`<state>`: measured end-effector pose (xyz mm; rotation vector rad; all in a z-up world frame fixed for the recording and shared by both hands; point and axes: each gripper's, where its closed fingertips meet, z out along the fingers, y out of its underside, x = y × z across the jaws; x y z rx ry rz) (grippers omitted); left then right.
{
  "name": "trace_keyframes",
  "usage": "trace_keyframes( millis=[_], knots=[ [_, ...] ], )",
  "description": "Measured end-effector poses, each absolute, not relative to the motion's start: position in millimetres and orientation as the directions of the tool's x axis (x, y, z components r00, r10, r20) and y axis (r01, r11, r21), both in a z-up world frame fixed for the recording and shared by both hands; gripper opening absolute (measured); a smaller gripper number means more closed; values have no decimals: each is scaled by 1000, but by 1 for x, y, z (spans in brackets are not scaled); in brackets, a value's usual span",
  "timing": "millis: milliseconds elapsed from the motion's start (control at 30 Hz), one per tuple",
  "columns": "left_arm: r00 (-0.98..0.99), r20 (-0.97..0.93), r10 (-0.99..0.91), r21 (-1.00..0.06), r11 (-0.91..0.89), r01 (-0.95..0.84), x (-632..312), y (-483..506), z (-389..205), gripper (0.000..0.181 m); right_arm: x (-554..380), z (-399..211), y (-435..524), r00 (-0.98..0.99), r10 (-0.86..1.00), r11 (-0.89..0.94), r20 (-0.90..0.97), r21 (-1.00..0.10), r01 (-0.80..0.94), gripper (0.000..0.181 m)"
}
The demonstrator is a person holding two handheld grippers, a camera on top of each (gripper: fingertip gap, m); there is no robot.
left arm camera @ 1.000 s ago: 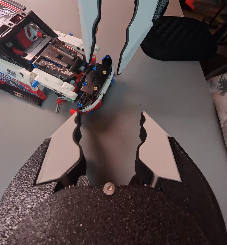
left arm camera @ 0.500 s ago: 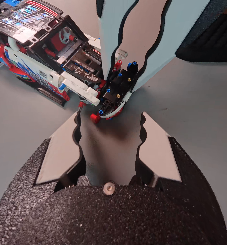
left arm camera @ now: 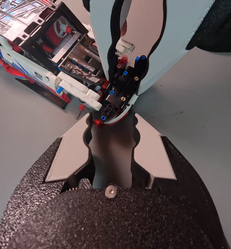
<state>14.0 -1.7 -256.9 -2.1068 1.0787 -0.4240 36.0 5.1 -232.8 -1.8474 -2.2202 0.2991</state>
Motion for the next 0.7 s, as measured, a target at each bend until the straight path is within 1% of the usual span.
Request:
trace_keyframes(
  millis=[67, 200, 333, 400, 500, 700],
  knots=[
    [601, -11, -799, -731, -404, -550, 14, -2, -256, 57, 36, -233, 5, -191, 980, 197, 48, -285, 938, 36],
    [606, 19, -795, -737, -421, -529, 16, -4, -255, 63, 36, -234, 4, -223, 974, 224, 32, -244, 944, 36],
    [618, 52, -785, -751, -439, -494, 20, -4, -252, 70, 35, -234, 4, -284, 959, 278, 16, -251, 927, 35],
    [622, 112, -775, -768, -464, -441, 27, -5, -246, 68, 33, -233, 3, -296, 955, 289, 20, -276, 916, 34],
    [669, 99, -736, -766, -486, -421, 23, 1, -248, 55, 34, -233, 3, -296, 955, 292, 32, -289, 912, 34],
    [678, 111, -727, -762, -500, -411, 25, 0, -249, 54, 35, -232, 3, -292, 956, 286, 24, -290, 913, 33]
  ],
)
